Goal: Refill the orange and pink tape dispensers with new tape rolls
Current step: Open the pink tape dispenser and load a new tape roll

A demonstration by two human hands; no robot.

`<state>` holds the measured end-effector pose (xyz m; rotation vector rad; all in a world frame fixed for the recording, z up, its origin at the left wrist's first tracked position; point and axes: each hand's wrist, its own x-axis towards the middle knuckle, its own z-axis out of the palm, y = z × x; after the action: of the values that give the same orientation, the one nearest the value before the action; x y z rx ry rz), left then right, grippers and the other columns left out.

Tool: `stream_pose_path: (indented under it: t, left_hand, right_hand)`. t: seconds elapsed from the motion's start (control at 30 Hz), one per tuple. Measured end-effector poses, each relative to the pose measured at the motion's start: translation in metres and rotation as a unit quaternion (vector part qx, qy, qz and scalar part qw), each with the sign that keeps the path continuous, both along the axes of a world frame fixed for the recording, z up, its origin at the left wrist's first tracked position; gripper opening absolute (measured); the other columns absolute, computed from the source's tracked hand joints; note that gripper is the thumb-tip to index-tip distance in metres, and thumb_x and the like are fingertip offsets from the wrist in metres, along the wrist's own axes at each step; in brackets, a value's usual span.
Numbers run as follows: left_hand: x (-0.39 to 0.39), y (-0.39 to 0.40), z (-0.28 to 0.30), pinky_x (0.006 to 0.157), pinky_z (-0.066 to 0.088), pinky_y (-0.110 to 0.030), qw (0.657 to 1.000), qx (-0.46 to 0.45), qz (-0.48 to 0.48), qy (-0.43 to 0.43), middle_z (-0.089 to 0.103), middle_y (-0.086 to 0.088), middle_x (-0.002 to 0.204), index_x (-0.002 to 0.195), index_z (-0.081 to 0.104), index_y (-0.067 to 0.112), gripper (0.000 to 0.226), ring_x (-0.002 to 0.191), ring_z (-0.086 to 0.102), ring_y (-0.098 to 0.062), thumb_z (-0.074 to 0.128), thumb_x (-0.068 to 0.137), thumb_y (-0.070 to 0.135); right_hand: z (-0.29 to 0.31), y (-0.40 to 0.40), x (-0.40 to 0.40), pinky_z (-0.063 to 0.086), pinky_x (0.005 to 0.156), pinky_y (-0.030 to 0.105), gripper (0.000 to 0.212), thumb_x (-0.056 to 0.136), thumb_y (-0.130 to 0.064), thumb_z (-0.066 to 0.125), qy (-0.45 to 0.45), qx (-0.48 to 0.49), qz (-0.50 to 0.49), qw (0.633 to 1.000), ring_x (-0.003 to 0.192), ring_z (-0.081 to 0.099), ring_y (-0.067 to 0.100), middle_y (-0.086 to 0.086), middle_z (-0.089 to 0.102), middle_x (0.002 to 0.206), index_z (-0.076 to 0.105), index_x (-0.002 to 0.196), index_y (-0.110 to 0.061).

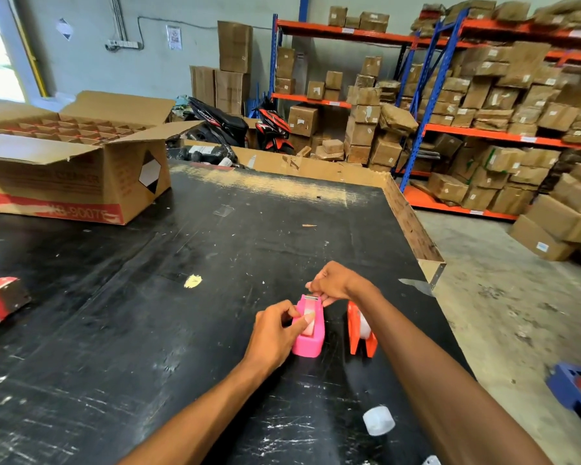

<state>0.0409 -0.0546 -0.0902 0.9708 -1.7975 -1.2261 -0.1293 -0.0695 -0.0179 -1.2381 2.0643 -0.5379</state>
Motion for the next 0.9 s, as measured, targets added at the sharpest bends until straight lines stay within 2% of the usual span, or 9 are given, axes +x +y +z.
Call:
stream_pose_path:
  t: [0.1, 0.17, 0.27, 0.33, 0.4, 0.57, 0.67, 0.9]
  left_hand:
    - [-0.003, 0.001, 0.002, 0.069, 0.053, -0.047, 1.000, -0.006, 0.001, -0.014, 0.072, -0.013, 0.074, 0.064, 0.061, 0.011, 0.031, 0.063, 0.056, -0.012, 0.072, 0.076, 0.038]
    - [-0.006, -0.002, 0.005, 0.068, 0.053, -0.046, 1.000, -0.013, 0.004, -0.023, 0.073, -0.012, 0.073, 0.064, 0.060, 0.011, 0.033, 0.061, 0.055, -0.012, 0.071, 0.075, 0.040]
    - [-0.009, -0.003, 0.009, 0.069, 0.054, -0.045, 0.999, -0.013, 0.003, -0.038, 0.074, -0.010, 0.072, 0.066, 0.061, 0.011, 0.031, 0.063, 0.063, -0.016, 0.071, 0.076, 0.038]
    - [-0.010, -0.002, 0.012, 0.074, 0.056, -0.042, 0.998, -0.012, 0.003, -0.055, 0.075, -0.007, 0.076, 0.072, 0.065, 0.010, 0.027, 0.074, 0.070, -0.020, 0.070, 0.078, 0.037]
    - [-0.010, -0.001, 0.016, 0.082, 0.056, -0.039, 0.998, -0.009, -0.004, -0.067, 0.075, -0.004, 0.085, 0.082, 0.067, 0.010, 0.026, 0.085, 0.071, -0.019, 0.069, 0.080, 0.037]
    - [-0.006, 0.007, 0.028, 0.088, 0.053, -0.033, 0.995, -0.029, -0.024, -0.092, 0.071, 0.000, 0.098, 0.096, 0.063, 0.016, 0.021, 0.096, 0.067, -0.017, 0.064, 0.083, 0.033]
    - [-0.004, 0.012, 0.032, 0.088, 0.053, -0.036, 0.994, -0.035, -0.028, -0.104, 0.071, -0.003, 0.106, 0.106, 0.062, 0.012, 0.030, 0.099, 0.066, -0.020, 0.063, 0.083, 0.030]
    - [0.000, 0.017, 0.031, 0.093, 0.050, -0.034, 0.990, -0.017, -0.044, -0.135, 0.066, -0.009, 0.121, 0.122, 0.054, 0.008, 0.044, 0.108, 0.063, -0.024, 0.064, 0.084, 0.028]
  right_hand:
    - [0.006, 0.017, -0.004, 0.049, 0.061, 0.029, 0.027, 0.089, -0.013, 0.059, 0.041, -0.065, -0.028, 0.997, 0.059, 0.053, 0.018, 0.013, 0.063, 0.076, 0.068, 0.084, 0.012]
    - [0.010, 0.031, -0.012, 0.046, 0.061, 0.029, 0.025, 0.086, -0.009, 0.057, 0.056, -0.090, -0.037, 0.994, 0.064, 0.055, 0.019, 0.011, 0.065, 0.077, 0.069, 0.082, 0.013]
    - [0.019, 0.059, -0.017, 0.045, 0.075, 0.024, 0.021, 0.086, -0.011, 0.059, 0.098, -0.109, -0.018, 0.989, 0.080, 0.063, 0.013, 0.006, 0.072, 0.086, 0.074, 0.087, 0.003]
    - [0.022, 0.075, -0.018, 0.045, 0.085, 0.022, 0.021, 0.088, -0.014, 0.060, 0.125, -0.122, -0.011, 0.985, 0.096, 0.066, 0.014, 0.009, 0.075, 0.100, 0.075, 0.094, -0.001]
    - [0.024, 0.088, -0.019, 0.046, 0.091, 0.026, 0.021, 0.089, -0.014, 0.059, 0.135, -0.129, -0.016, 0.982, 0.105, 0.066, 0.018, 0.010, 0.074, 0.108, 0.074, 0.100, -0.004]
    - [0.021, 0.114, -0.018, 0.045, 0.092, 0.027, 0.026, 0.089, -0.018, 0.058, 0.167, -0.129, -0.015, 0.977, 0.111, 0.064, 0.021, 0.009, 0.070, 0.118, 0.069, 0.111, -0.010]
    - [0.015, 0.124, -0.015, 0.049, 0.092, 0.033, 0.031, 0.089, -0.021, 0.057, 0.176, -0.121, -0.008, 0.977, 0.107, 0.065, 0.024, 0.012, 0.070, 0.117, 0.067, 0.117, -0.013]
    - [0.003, 0.139, -0.005, 0.050, 0.093, 0.037, 0.036, 0.090, -0.017, 0.054, 0.159, -0.115, -0.011, 0.980, 0.108, 0.063, 0.029, 0.017, 0.068, 0.117, 0.060, 0.125, -0.012]
